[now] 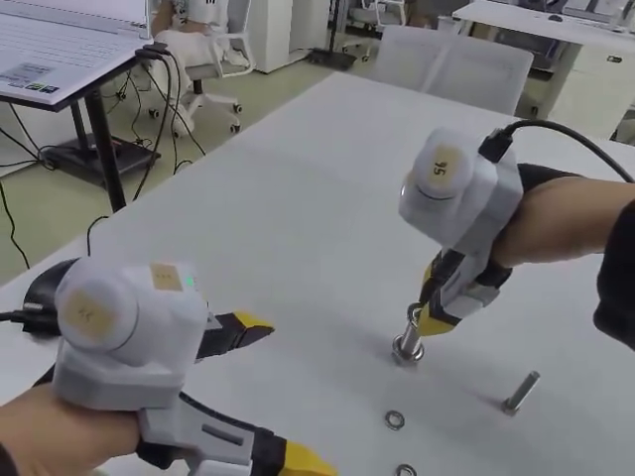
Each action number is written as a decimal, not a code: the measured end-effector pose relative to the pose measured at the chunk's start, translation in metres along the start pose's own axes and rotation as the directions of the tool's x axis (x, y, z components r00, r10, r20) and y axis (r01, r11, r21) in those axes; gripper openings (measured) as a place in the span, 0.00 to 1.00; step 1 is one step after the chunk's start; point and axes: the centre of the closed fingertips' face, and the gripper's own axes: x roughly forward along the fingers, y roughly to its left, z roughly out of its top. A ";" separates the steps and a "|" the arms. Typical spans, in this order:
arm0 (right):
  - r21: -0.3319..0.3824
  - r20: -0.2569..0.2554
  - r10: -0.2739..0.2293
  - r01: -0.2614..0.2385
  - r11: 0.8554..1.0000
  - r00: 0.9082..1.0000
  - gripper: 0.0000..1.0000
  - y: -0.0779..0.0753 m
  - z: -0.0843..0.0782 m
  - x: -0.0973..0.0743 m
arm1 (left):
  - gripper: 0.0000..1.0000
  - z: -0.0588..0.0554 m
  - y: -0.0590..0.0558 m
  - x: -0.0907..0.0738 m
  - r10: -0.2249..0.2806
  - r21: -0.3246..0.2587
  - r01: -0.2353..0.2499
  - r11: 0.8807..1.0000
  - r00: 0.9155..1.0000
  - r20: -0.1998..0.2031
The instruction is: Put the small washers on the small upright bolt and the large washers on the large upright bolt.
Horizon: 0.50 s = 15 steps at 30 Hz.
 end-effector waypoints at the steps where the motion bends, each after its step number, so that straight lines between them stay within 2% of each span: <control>1: 0.001 -0.001 0.002 -0.002 1.000 1.000 0.23 0.000 0.000 0.001 | 0.93 0.000 0.000 0.000 0.000 -0.001 0.000 1.000 1.000 0.001; 15: 0.005 -0.040 0.026 -0.026 1.000 0.999 0.23 -0.003 -0.003 0.023 | 0.93 -0.002 0.001 0.000 -0.001 -0.009 0.001 1.000 1.000 0.003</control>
